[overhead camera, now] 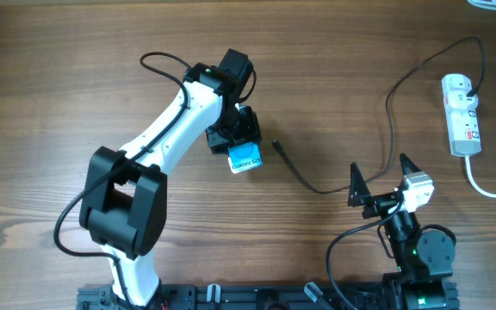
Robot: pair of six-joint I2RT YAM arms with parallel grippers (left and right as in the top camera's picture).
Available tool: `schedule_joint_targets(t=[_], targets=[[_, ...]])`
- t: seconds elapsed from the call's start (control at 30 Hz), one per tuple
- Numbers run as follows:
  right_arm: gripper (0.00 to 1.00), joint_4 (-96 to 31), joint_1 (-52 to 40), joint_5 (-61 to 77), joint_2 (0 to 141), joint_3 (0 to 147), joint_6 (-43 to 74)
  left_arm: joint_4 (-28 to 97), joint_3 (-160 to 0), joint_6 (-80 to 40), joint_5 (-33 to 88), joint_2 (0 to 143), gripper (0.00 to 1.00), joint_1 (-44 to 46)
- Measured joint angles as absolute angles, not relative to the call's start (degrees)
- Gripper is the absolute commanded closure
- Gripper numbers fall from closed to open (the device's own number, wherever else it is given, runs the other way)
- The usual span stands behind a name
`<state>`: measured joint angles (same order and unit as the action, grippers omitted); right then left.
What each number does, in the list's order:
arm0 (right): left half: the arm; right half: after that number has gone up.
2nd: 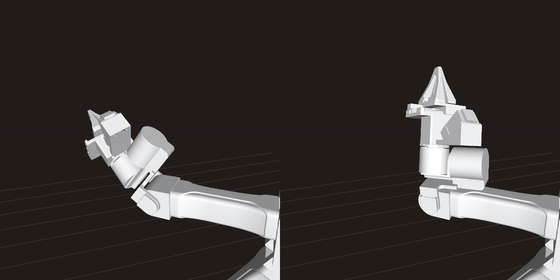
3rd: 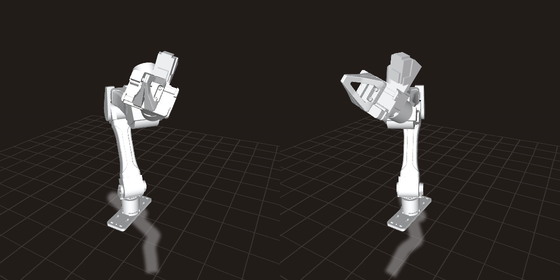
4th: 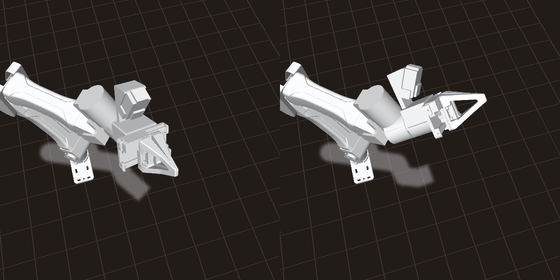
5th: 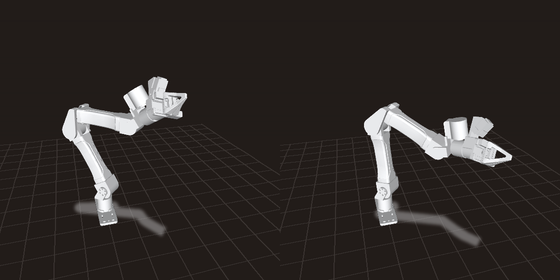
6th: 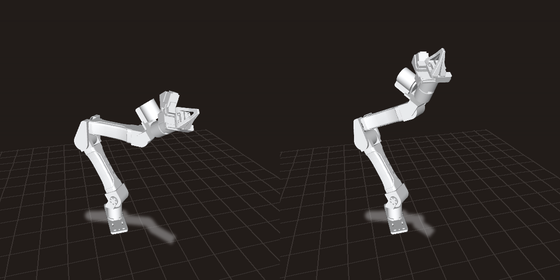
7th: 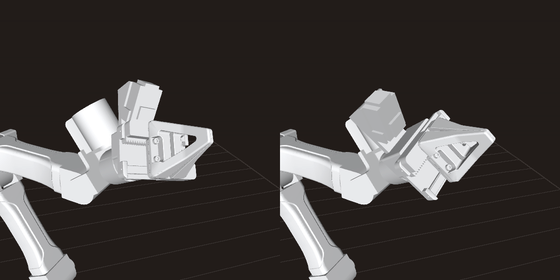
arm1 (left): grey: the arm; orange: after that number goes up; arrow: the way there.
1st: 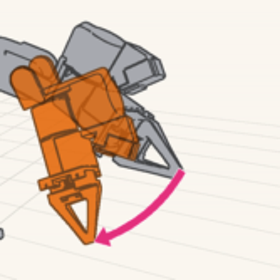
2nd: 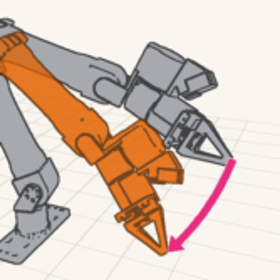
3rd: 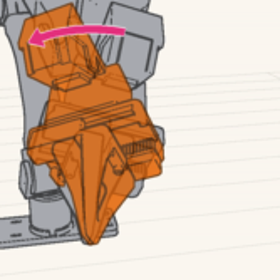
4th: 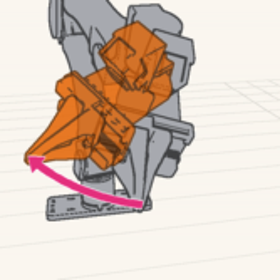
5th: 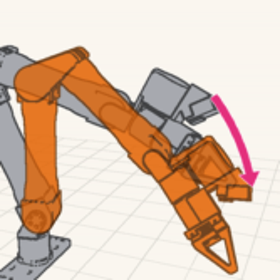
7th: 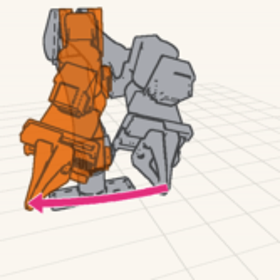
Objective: Plug charger to phone and switch on socket
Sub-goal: 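Lift the phone with the left gripper and tilt it upright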
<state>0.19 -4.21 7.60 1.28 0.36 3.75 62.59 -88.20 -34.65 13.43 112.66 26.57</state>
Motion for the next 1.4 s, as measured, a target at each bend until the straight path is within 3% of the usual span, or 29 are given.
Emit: schedule_joint_targets(t=[1.4], targets=[[0.0,0.19,-4.21,7.6,1.28,0.36,3.75,62.06,-88.2,-34.57,13.41,112.66,0.38,26.57]])
